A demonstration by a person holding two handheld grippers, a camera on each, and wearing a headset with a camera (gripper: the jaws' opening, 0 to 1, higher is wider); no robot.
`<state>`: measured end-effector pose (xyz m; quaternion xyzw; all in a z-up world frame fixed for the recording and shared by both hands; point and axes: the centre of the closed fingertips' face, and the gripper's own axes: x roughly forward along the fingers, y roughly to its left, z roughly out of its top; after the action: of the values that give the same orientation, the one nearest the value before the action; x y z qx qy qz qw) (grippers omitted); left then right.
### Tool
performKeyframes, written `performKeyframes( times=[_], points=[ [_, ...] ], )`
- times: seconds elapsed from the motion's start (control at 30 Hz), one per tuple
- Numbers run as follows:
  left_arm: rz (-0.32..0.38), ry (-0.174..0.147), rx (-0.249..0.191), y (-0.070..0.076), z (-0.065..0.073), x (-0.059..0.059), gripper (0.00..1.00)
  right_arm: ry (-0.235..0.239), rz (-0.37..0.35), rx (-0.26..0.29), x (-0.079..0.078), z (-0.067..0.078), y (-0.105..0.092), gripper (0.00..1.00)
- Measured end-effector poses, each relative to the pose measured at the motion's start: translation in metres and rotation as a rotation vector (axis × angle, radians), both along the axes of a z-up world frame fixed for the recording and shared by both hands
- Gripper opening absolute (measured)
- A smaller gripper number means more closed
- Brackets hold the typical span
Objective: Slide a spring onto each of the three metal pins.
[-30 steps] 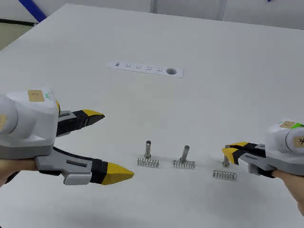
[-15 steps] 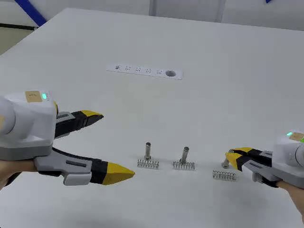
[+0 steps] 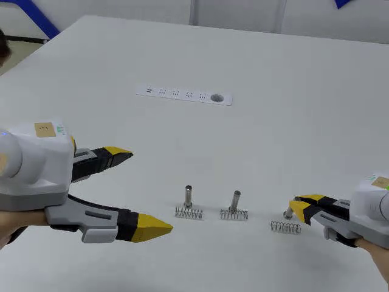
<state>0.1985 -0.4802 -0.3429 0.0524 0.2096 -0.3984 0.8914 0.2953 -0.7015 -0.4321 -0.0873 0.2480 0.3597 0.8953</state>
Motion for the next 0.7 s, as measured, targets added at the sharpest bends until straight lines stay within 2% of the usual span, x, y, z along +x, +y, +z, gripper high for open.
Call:
performKeyframes(
  times=[0.1,0.2,0.33,0.37,0.47,0.53,0.6,0.7],
  points=[
    [0.006,0.000,-0.005,0.001,0.000,0.000,0.95,0.014,-0.019,0.062,0.000,0.008,-0.002,0.17],
    [0.004,0.000,-0.009,-0.001,0.002,0.000,0.95,-0.002,-0.016,0.075,0.002,0.017,-0.012,0.17],
    [0.007,-0.005,-0.011,-0.001,0.004,0.000,0.95,0.011,0.029,0.041,0.001,0.012,-0.025,0.18],
    [0.011,-0.006,-0.012,0.000,0.004,0.000,0.95,0.027,0.062,0.044,-0.003,0.009,-0.026,0.18],
    [0.018,-0.002,-0.010,0.002,0.003,0.000,0.95,0.074,0.156,0.019,-0.017,-0.001,-0.023,0.19],
    [0.017,0.003,-0.006,0.002,0.001,0.000,0.95,0.077,0.228,-0.016,-0.026,-0.005,-0.016,0.21],
    [0.018,0.007,-0.004,0.003,0.000,-0.001,0.95,0.089,0.262,-0.016,-0.030,-0.010,-0.014,0.22],
    [0.020,0.013,-0.001,0.003,-0.002,-0.001,0.95,0.094,0.297,-0.046,-0.032,-0.017,-0.007,0.23]
  ],
)
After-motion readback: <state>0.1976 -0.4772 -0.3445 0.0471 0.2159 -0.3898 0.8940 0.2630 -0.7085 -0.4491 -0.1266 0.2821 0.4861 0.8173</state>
